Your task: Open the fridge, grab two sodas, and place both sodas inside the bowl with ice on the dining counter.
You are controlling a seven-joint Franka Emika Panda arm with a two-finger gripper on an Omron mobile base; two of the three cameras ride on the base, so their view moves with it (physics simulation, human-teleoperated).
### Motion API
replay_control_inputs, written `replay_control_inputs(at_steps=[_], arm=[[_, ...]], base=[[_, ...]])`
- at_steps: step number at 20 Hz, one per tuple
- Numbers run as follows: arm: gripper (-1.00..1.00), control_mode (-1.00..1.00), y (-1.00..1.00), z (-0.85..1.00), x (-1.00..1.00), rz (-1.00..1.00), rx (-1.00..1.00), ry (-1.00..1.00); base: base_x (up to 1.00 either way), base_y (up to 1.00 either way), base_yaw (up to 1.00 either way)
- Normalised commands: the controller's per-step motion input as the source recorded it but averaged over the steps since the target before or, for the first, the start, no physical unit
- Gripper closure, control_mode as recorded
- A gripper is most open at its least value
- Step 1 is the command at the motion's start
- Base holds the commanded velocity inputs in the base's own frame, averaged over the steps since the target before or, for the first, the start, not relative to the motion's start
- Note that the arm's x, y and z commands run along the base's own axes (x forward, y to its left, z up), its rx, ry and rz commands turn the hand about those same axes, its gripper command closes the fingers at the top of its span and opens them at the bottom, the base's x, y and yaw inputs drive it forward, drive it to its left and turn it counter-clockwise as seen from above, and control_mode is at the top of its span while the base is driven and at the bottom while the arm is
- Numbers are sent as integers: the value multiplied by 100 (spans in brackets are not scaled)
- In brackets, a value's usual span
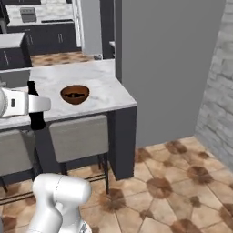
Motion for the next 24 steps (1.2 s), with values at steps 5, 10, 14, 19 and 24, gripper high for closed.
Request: replay_control_inputs(at_steps=[5,10,14,19,24], arm=[[100,100,0,0,0,0,0,0],[100,100,0,0,0,0,0,0],[100,100,0,0,0,0,0,0],[100,100,0,0,0,0,0,0],[100,100,0,0,0,0,0,0]], base=[[86,-30,42],[80,-17,45],[72,-28,43],[60,-56,36],[80,-45,32]])
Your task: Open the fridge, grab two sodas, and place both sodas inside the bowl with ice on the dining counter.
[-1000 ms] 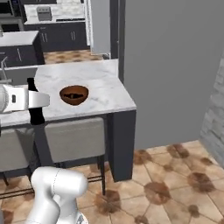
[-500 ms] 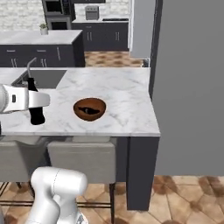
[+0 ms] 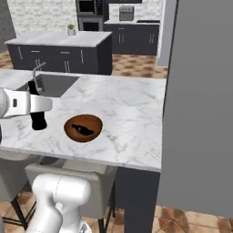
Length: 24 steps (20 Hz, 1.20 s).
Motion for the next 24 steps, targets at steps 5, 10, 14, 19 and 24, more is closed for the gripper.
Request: replay_control_inputs(at_steps=[5,10,14,19,24], arm=[[100,100,0,0,0,0,0,0],[100,-100,-4,-21,80,19,1,15],[100,-100,-1,-34,100,18,-4,37],[100,-100,0,-43,100,15,-20,45],[100,-100,0,-54,94,16,-21,35]], base=[[99,-16,30],[20,-1,6],[0,0,0],[0,0,0],[0,0,0]])
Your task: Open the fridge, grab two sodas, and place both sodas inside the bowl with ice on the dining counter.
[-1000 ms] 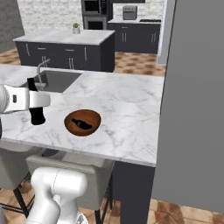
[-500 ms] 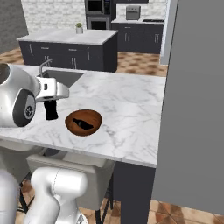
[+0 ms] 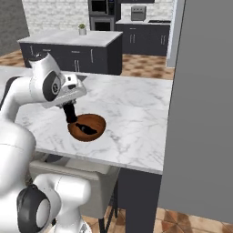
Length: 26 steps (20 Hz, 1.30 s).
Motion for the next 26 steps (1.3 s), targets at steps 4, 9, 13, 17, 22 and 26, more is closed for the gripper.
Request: replay_control_inputs(at_steps=[4,9,13,17,22,26], arm=[[100,-100,-4,-52,49,11,-2,1],[100,-100,0,-61,29,13,-5,2],[100,-100,6,-64,19,13,-12,6],[100,-100,14,-35,27,13,-13,15],[100,-100,13,-33,40,17,-12,17],[100,-100,3,-39,39,17,-7,13]], base=[[0,0,0],[0,0,0],[0,0,0],[0,0,0],[0,0,0],[0,0,0]])
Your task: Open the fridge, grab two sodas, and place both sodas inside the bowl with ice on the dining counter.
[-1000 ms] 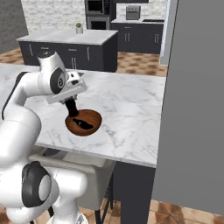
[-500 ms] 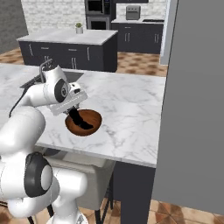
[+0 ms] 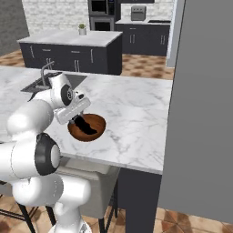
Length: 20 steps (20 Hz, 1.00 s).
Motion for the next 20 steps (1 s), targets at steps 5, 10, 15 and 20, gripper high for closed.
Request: replay_control_inputs(at_steps=[5,10,15,20], arm=[[100,-100,0,-38,35,15,-2,7],[100,-100,0,-38,30,13,-1,7],[100,-100,0,-33,30,12,-1,7],[100,-100,0,-30,33,12,-1,7]], base=[[0,0,0],[0,0,0],[0,0,0],[0,0,0]])
